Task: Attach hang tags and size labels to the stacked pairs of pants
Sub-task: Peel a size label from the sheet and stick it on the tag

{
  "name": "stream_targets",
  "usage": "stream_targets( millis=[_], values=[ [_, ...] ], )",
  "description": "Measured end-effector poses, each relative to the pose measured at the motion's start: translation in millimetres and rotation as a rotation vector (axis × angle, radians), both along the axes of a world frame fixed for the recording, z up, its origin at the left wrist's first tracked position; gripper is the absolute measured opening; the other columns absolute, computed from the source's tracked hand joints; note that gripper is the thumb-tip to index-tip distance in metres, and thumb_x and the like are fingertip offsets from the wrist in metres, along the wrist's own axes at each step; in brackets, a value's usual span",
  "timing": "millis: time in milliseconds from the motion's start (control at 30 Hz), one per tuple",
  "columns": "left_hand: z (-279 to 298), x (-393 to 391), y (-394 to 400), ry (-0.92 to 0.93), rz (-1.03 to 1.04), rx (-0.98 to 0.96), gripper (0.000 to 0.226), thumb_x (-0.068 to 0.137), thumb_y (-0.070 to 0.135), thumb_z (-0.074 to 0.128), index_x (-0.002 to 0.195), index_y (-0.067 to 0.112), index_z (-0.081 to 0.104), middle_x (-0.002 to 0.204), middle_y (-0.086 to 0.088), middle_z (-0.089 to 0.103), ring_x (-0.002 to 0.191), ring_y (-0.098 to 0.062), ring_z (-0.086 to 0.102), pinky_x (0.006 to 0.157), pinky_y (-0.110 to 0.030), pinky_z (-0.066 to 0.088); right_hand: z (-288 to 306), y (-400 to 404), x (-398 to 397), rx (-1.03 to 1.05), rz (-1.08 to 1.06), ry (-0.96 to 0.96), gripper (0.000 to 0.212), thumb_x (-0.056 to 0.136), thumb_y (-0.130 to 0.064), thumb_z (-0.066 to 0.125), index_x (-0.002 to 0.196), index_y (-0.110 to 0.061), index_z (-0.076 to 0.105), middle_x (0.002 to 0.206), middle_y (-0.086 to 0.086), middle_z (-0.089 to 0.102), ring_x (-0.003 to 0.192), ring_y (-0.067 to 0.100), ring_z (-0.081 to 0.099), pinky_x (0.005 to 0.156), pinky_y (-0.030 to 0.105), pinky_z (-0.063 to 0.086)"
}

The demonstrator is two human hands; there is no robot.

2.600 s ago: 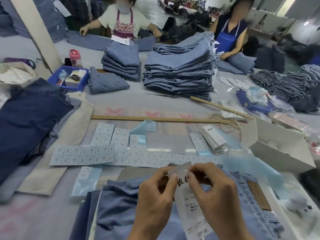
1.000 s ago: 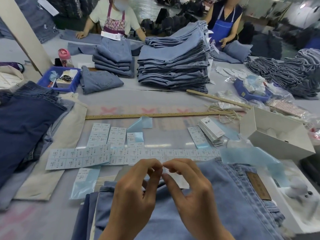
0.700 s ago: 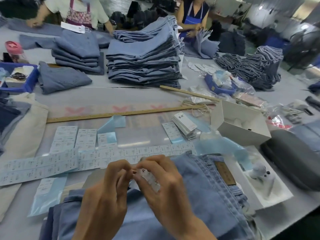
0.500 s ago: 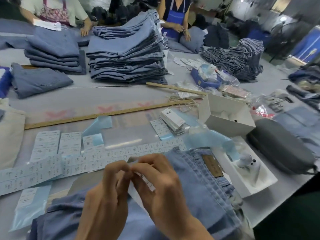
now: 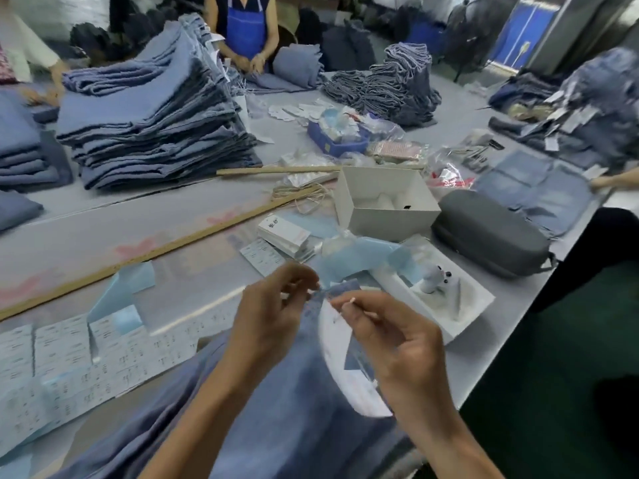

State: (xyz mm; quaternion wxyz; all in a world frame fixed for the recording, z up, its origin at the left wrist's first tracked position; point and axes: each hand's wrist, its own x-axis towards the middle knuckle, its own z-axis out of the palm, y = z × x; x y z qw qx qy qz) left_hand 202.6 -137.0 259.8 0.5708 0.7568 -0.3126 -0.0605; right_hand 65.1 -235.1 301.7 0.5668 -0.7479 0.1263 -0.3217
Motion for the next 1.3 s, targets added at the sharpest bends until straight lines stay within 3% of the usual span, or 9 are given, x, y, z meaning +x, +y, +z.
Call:
stream_targets(
  millis=[133, 300, 467, 533, 667, 733, 867, 1067, 1300],
  values=[
    [-12, 0, -83, -0.093, -0.312, 0.319, 0.018, 0.090, 0.007, 0.066, 0.102, 0.019, 0.074, 0.097, 0.005, 0.074, 0.092, -0.019, 0.068, 0.082, -0.040, 0.055, 25, -38, -32, 0.086, -0.130, -0.159, 0.013, 0.089, -0.030, 0.074, 0.098, -0.021, 0.080, 0.107, 0.004, 0.076, 0.103, 0.020, 0.072, 0.084, 0.025, 0.058],
    [-37, -27, -126, -0.402, -0.514, 0.769, 0.036, 0.084, 0.054, 0.068, 0.090, 0.019, 0.073, 0.097, -0.001, 0.071, 0.095, -0.026, 0.063, 0.080, -0.036, 0.050, 61, -79, -61, -0.378, -0.282, -0.252, 0.006, 0.095, -0.021, 0.073, 0.100, -0.024, 0.075, 0.104, 0.001, 0.073, 0.100, 0.026, 0.069, 0.084, 0.022, 0.052],
    [-53, -34, -130, -0.452, -0.414, 0.786, 0.045, 0.085, 0.059, 0.067, 0.092, 0.015, 0.069, 0.107, -0.005, 0.065, 0.104, -0.030, 0.057, 0.079, -0.038, 0.033, 59, -99, -67, -0.429, -0.257, -0.082, 0.008, 0.093, -0.032, 0.074, 0.100, -0.032, 0.077, 0.099, -0.006, 0.074, 0.092, 0.019, 0.071, 0.077, 0.020, 0.055],
    [-56, -31, -128, -0.455, -0.392, 0.798, 0.048, 0.086, 0.061, 0.064, 0.100, 0.015, 0.068, 0.115, -0.006, 0.064, 0.109, -0.031, 0.056, 0.083, -0.040, 0.036, 47, -106, -63, -0.155, -0.209, -0.121, 0.015, 0.088, -0.038, 0.078, 0.097, -0.026, 0.079, 0.094, -0.001, 0.076, 0.087, 0.017, 0.071, 0.075, 0.021, 0.055],
    [-54, -31, -127, -0.400, -0.449, 0.872, 0.038, 0.094, 0.049, 0.059, 0.108, 0.014, 0.065, 0.125, -0.008, 0.058, 0.116, -0.033, 0.051, 0.093, -0.042, 0.037, 5, -125, -65, 0.161, -0.239, 0.137, 0.019, 0.076, -0.034, 0.079, 0.089, -0.021, 0.081, 0.092, 0.001, 0.078, 0.089, 0.022, 0.070, 0.077, 0.028, 0.051],
    [-50, -32, -129, -0.362, -0.447, 0.845, 0.031, 0.094, 0.040, 0.057, 0.105, 0.012, 0.066, 0.121, -0.009, 0.060, 0.113, -0.033, 0.053, 0.090, -0.042, 0.035, 5, -137, -68, 0.353, -0.214, -0.023, 0.017, 0.078, -0.033, 0.080, 0.089, -0.021, 0.080, 0.091, -0.001, 0.075, 0.080, 0.016, 0.065, 0.072, 0.026, 0.052],
    [-51, -27, -119, -0.109, -0.448, 0.614, 0.020, 0.089, 0.038, 0.068, 0.079, 0.021, 0.064, 0.089, 0.005, 0.071, 0.086, -0.017, 0.064, 0.073, -0.032, 0.043, 15, -143, -70, -0.090, -0.284, 0.162, 0.024, 0.077, -0.049, 0.078, 0.093, -0.031, 0.079, 0.088, -0.005, 0.077, 0.080, 0.013, 0.072, 0.071, 0.021, 0.058],
    [-52, -24, -107, 0.194, -0.434, 0.312, 0.014, 0.081, 0.020, 0.081, 0.079, 0.019, 0.067, 0.082, 0.001, 0.072, 0.081, -0.020, 0.069, 0.077, -0.042, 0.056, 7, -134, -51, -0.057, -0.151, 0.099, 0.021, 0.091, -0.042, 0.069, 0.099, -0.023, 0.076, 0.089, 0.003, 0.076, 0.085, 0.020, 0.073, 0.082, 0.026, 0.058],
    [-53, -23, -106, 0.129, -0.404, 0.395, 0.014, 0.088, 0.035, 0.077, 0.091, 0.022, 0.079, 0.083, 0.011, 0.074, 0.077, -0.003, 0.067, 0.070, -0.025, 0.052, 3, -163, -55, -0.404, -0.477, 0.274, 0.008, 0.094, -0.032, 0.070, 0.089, -0.037, 0.073, 0.085, -0.026, 0.071, 0.075, 0.000, 0.067, 0.066, 0.008, 0.048]
  ],
)
